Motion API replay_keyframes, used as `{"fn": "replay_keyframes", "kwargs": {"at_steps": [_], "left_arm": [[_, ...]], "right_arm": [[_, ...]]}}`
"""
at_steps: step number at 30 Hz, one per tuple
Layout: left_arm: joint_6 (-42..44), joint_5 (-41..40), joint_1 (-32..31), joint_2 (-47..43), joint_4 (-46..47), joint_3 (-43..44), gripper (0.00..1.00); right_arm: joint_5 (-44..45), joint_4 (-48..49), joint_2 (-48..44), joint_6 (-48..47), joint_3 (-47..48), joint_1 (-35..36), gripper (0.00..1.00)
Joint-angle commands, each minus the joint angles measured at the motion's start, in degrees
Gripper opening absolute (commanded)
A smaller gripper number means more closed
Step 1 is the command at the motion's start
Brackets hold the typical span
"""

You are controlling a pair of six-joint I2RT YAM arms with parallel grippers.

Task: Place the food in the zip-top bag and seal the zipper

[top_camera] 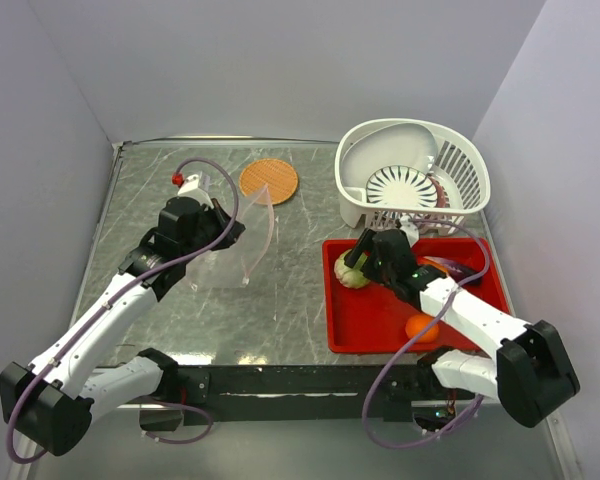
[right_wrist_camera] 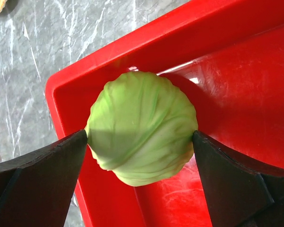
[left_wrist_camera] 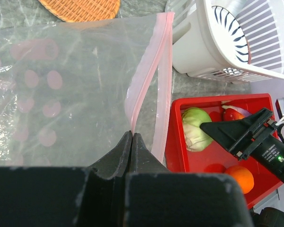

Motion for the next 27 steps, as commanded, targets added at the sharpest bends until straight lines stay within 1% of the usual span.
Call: {"fn": "replay_keyframes", "kwargs": {"at_steps": [1,12,20,21,24,25,27], "left_arm": [[0.2,0.03,-0.29,0.41,1.15,0.73,0.01],[0.38,0.03,-0.46,0.94,1.06,0.99,0.01],[0.38,0.03,-0.64,1.29,1.06,0.99,0.01],[0.38,0.03,-0.64,1.29,1.06,0.99,0.01],[0.29,0.03,-0.73,1.29,1.15,0.99,0.01],[0.29,0.03,-0.73,1.29,1.15,0.99,0.01],[0.2,0.03,-0.81,1.29,1.15,0.99,0.01]], "right_arm": [[2.22,-1.69,1.34,0.51,0.97,-0.15,1.0],[0.46,-0.29,8.72,-0.81,1.68,0.03,1.0],[-0.15,1.73,10.66,-0.98,1.07,-0.06,1.0],[-0.41,2.08,10.75,-0.9,0.81,0.03,0.98],[-0.33,2.0,9.79,-0.81,0.28,-0.06,0.62],[-0.16,1.48,9.09,-0.81,0.45,0.03,0.37],[0.63,-0.72,6.37,-1.24,0.89,-0.06,0.23]]}}
